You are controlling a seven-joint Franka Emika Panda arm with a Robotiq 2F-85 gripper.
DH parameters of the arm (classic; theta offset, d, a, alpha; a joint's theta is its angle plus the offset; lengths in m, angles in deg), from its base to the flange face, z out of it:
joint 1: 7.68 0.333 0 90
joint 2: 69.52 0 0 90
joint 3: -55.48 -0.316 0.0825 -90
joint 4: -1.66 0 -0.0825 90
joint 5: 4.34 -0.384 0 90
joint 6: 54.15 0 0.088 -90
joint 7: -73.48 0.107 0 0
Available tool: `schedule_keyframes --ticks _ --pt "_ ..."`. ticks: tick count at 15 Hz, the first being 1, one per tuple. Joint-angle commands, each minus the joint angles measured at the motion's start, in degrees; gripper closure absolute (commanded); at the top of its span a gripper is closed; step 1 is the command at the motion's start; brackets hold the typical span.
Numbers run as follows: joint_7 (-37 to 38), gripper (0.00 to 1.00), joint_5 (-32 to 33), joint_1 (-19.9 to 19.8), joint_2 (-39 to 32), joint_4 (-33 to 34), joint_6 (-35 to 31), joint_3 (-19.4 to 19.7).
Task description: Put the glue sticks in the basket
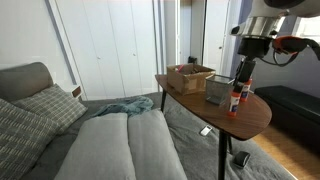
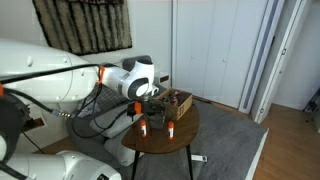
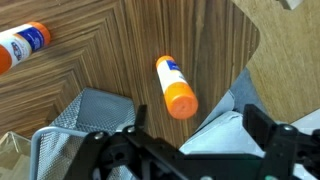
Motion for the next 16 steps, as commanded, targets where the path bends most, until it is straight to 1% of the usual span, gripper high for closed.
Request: schedule_keyframes --ticks 1,2,3,5,6,8,12,13,14,16 --pt "-0.38 0.00 1.94 -0.74 -0.88 -0.81 -2.45 -0.29" --pt "-0.47 0.21 2.19 -0.70 -1.09 -0.80 -2.37 -0.28" --pt "-0.59 0.25 2.37 -0.61 -1.27 -0.81 -2.17 -0.21" --pt "-0.58 0.40 2.99 -0.73 -1.69 -0.74 -1.87 -0.27" --pt "-0.52 0.48 3.26 -0.79 -1.83 -0.71 -1.86 -0.29" --pt "-0.77 0.61 3.64 -0.90 -1.97 -0.31 -1.71 -0.01" --pt "-1.02 0.89 3.97 -1.23 -1.24 0.92 -0.79 0.50" --pt "-1.14 0.94 4.11 -1.36 -0.88 1.67 0.01 0.59" --pt "-1.13 0.92 4.29 -1.53 -0.56 2.43 0.64 0.63" --pt "-1.68 0.92 5.08 -1.66 0.20 4.52 2.81 0.77"
